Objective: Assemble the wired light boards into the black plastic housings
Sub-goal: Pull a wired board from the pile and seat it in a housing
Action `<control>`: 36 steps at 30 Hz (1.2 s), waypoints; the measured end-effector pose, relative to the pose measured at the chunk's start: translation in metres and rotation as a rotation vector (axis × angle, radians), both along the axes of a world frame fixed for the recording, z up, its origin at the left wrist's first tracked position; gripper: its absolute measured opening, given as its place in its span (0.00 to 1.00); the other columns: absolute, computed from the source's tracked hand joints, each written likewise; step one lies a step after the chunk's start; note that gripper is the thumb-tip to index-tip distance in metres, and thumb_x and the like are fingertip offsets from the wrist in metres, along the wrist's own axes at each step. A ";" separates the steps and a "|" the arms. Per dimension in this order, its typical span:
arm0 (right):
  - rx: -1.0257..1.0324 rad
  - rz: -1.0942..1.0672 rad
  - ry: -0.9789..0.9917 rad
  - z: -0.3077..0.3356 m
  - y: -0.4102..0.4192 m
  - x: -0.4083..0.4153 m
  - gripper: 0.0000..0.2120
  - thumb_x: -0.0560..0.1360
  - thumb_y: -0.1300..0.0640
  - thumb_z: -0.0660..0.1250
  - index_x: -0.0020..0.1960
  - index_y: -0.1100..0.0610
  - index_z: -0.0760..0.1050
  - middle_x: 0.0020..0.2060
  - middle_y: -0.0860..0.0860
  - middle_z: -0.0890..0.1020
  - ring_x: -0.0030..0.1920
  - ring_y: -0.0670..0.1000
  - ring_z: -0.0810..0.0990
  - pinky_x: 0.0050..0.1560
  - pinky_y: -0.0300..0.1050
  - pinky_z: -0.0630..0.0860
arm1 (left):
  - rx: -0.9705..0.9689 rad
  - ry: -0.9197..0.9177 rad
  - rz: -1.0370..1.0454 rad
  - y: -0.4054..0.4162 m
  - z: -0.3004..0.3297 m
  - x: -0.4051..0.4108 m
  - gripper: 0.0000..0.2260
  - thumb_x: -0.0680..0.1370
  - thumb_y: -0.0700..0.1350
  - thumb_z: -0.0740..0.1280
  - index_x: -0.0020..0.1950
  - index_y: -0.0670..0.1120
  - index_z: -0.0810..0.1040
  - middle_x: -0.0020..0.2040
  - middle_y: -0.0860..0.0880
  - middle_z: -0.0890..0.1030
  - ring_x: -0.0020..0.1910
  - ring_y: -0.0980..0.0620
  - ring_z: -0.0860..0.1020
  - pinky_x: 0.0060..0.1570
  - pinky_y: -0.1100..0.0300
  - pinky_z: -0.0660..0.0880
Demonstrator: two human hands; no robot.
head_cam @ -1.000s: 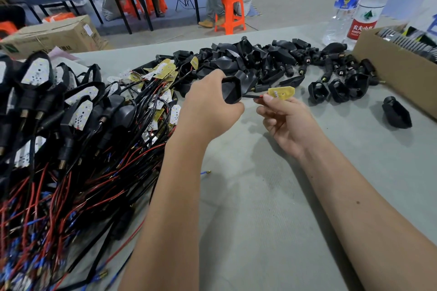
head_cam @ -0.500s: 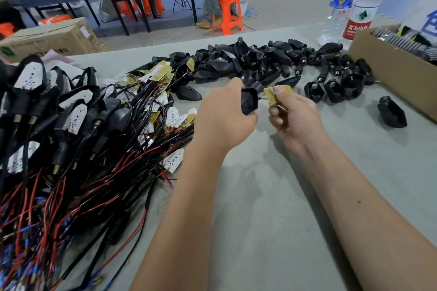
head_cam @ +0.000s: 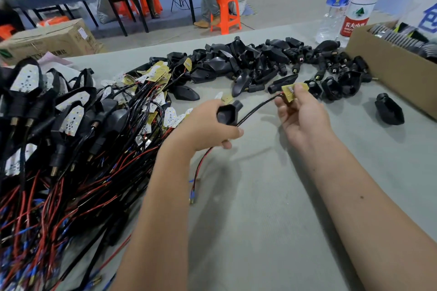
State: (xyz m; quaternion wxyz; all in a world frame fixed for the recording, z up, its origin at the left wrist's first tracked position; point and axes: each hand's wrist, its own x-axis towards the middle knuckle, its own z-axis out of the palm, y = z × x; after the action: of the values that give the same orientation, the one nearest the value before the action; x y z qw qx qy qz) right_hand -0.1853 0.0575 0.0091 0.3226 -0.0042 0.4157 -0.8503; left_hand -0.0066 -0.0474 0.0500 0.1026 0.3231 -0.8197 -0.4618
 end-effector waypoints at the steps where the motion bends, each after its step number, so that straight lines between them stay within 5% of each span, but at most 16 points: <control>1: -0.022 -0.032 -0.030 0.001 0.003 -0.004 0.08 0.83 0.56 0.67 0.51 0.62 0.78 0.33 0.54 0.85 0.32 0.50 0.84 0.29 0.36 0.77 | 0.124 0.019 -0.012 -0.001 -0.001 0.005 0.12 0.75 0.40 0.76 0.51 0.45 0.74 0.42 0.43 0.86 0.36 0.47 0.86 0.35 0.58 0.79; 7: 0.039 0.007 0.050 -0.004 0.002 -0.006 0.08 0.82 0.58 0.67 0.47 0.62 0.78 0.30 0.53 0.83 0.30 0.49 0.81 0.28 0.37 0.76 | 0.129 0.077 0.091 -0.007 -0.004 0.008 0.11 0.74 0.41 0.74 0.50 0.45 0.73 0.35 0.48 0.81 0.28 0.51 0.69 0.27 0.62 0.66; 11: 0.114 0.017 0.155 -0.004 0.000 -0.006 0.09 0.82 0.58 0.66 0.46 0.61 0.79 0.31 0.53 0.82 0.30 0.48 0.78 0.27 0.38 0.73 | 0.144 0.046 0.037 -0.003 -0.006 0.003 0.11 0.74 0.41 0.74 0.49 0.45 0.73 0.32 0.49 0.78 0.28 0.50 0.71 0.29 0.60 0.68; 17: 0.072 0.253 0.200 -0.002 -0.004 0.007 0.28 0.75 0.38 0.69 0.57 0.64 0.80 0.40 0.54 0.83 0.31 0.47 0.77 0.26 0.37 0.72 | 0.072 0.176 0.210 0.005 -0.011 -0.016 0.10 0.74 0.43 0.74 0.47 0.45 0.74 0.31 0.49 0.80 0.29 0.51 0.74 0.34 0.57 0.71; 20: 0.225 0.546 0.471 -0.007 -0.006 0.019 0.15 0.77 0.46 0.73 0.48 0.59 0.82 0.35 0.53 0.80 0.27 0.47 0.71 0.23 0.36 0.65 | 0.063 0.275 0.259 0.014 -0.014 -0.026 0.13 0.71 0.44 0.75 0.49 0.40 0.74 0.41 0.39 0.82 0.36 0.46 0.74 0.39 0.51 0.71; 22: 0.234 0.583 0.538 -0.009 -0.007 0.023 0.09 0.79 0.52 0.72 0.43 0.55 0.83 0.32 0.53 0.78 0.27 0.47 0.68 0.24 0.36 0.62 | 0.112 0.273 0.225 0.015 -0.015 -0.025 0.13 0.72 0.44 0.75 0.49 0.42 0.74 0.41 0.40 0.81 0.33 0.47 0.73 0.35 0.55 0.70; 26: 0.148 0.412 0.333 -0.007 -0.005 0.015 0.07 0.80 0.58 0.71 0.45 0.58 0.85 0.35 0.51 0.81 0.31 0.46 0.73 0.25 0.35 0.68 | 0.176 0.202 0.206 0.004 -0.020 -0.016 0.14 0.75 0.44 0.75 0.45 0.47 0.70 0.36 0.47 0.74 0.24 0.54 0.67 0.27 0.61 0.64; 31: 0.124 0.330 0.267 -0.006 -0.008 0.019 0.08 0.81 0.61 0.69 0.45 0.62 0.83 0.32 0.51 0.81 0.30 0.44 0.75 0.27 0.34 0.70 | 0.229 0.187 0.180 0.000 -0.021 -0.012 0.14 0.76 0.46 0.75 0.45 0.48 0.69 0.36 0.48 0.71 0.25 0.54 0.65 0.25 0.62 0.63; 36: 0.109 0.441 0.300 -0.003 -0.004 0.022 0.08 0.81 0.56 0.69 0.47 0.60 0.83 0.36 0.52 0.81 0.31 0.46 0.74 0.26 0.35 0.70 | 0.209 0.252 0.145 0.001 -0.023 -0.015 0.16 0.75 0.48 0.77 0.45 0.48 0.69 0.32 0.54 0.70 0.26 0.55 0.66 0.28 0.62 0.64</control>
State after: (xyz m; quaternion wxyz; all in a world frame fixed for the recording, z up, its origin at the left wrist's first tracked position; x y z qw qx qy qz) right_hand -0.1635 0.0536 0.0057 0.4345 -0.2031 0.4932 -0.7257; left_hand -0.0213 -0.0461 0.0271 0.2034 0.3299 -0.7224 -0.5726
